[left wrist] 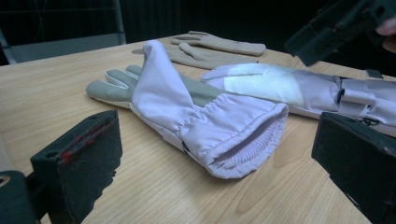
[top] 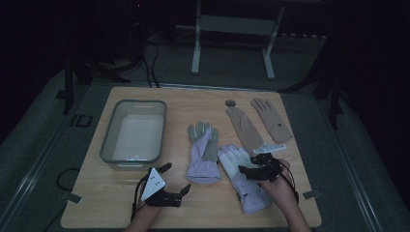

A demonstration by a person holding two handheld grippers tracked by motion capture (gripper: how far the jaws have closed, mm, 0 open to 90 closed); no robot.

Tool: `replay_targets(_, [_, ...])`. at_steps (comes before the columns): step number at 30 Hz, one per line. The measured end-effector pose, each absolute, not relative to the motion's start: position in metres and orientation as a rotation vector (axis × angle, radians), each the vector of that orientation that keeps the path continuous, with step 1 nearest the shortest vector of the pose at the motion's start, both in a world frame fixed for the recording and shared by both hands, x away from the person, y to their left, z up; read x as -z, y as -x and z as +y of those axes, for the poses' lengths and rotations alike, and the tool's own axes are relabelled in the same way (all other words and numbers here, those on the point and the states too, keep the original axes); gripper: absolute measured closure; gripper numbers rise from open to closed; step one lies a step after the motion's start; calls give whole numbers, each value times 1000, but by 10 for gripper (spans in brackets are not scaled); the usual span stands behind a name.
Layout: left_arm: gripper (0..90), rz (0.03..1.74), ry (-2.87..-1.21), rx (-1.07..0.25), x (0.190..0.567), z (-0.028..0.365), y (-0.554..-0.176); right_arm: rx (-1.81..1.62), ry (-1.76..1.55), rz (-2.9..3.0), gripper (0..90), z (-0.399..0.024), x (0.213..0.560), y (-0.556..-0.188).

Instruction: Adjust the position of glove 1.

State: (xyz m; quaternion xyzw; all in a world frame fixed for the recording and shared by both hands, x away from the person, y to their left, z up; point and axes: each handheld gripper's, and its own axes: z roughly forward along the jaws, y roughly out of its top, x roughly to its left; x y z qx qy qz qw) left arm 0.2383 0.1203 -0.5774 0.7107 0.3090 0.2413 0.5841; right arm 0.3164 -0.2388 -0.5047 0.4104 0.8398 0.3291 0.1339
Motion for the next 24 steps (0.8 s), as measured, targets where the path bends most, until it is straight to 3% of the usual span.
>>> replay_targets(14, [21, 723, -1659, -563, 577, 120, -238, -898, -1180, 2545, 392, -246, 537, -309])
replay_targets(15, [21, 723, -1658, -563, 577, 120, -238, -899, -1160, 2547, 439, -246, 540, -308])
replay_targets(18, [21, 723, -1659, -564, 577, 120, -238, -908, -1159, 2547, 464, -246, 540, -308])
replay_targets(19, [21, 722, -1659, -566, 577, 120, -238, -932, -1149, 2554, 593, -247, 541, -305])
replay_targets(24, [21, 723, -1660, -567, 577, 120, -238, -906, -1168, 2557, 639, -243, 538, -304])
